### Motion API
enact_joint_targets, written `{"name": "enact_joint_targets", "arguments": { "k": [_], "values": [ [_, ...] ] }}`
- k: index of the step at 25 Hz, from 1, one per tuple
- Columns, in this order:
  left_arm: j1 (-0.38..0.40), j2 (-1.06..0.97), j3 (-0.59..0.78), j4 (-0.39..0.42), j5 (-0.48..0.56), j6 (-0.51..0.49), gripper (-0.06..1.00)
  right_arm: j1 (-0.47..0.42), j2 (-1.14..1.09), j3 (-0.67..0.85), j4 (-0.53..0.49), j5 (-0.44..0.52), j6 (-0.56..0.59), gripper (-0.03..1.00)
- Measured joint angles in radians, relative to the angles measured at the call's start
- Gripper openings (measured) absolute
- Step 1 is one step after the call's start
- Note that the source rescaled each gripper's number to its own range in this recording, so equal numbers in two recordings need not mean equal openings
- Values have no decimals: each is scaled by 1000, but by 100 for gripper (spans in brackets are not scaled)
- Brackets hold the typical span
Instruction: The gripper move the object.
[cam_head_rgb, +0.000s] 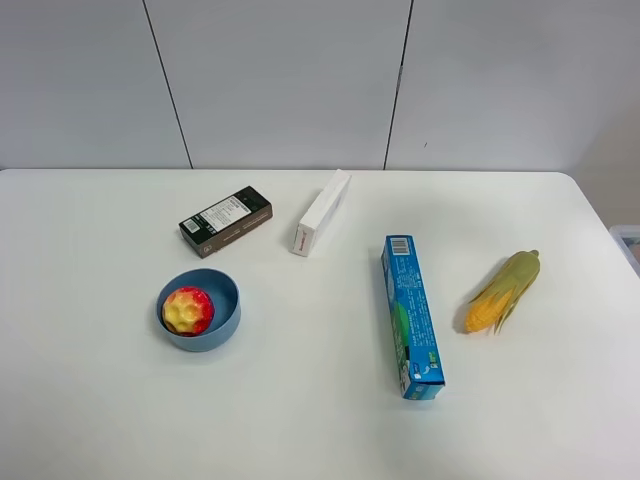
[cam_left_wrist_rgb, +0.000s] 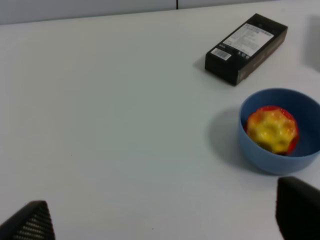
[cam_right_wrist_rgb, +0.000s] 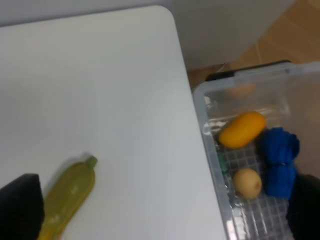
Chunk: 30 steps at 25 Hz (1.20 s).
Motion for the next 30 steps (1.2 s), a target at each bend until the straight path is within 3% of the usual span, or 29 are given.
{"name": "enact_joint_targets", "arguments": {
  "k": [13,21,30],
  "values": [
    [0,0,0,0,0,0,100,-1,-461,422,-13,-7,-9,95],
    [0,0,0,0,0,0,100,-1,-834,748,-14,-164,-9,95],
    [0,0,0,0,0,0,100,-1,-1149,1070,18,-257,-1,95]
  ]
}}
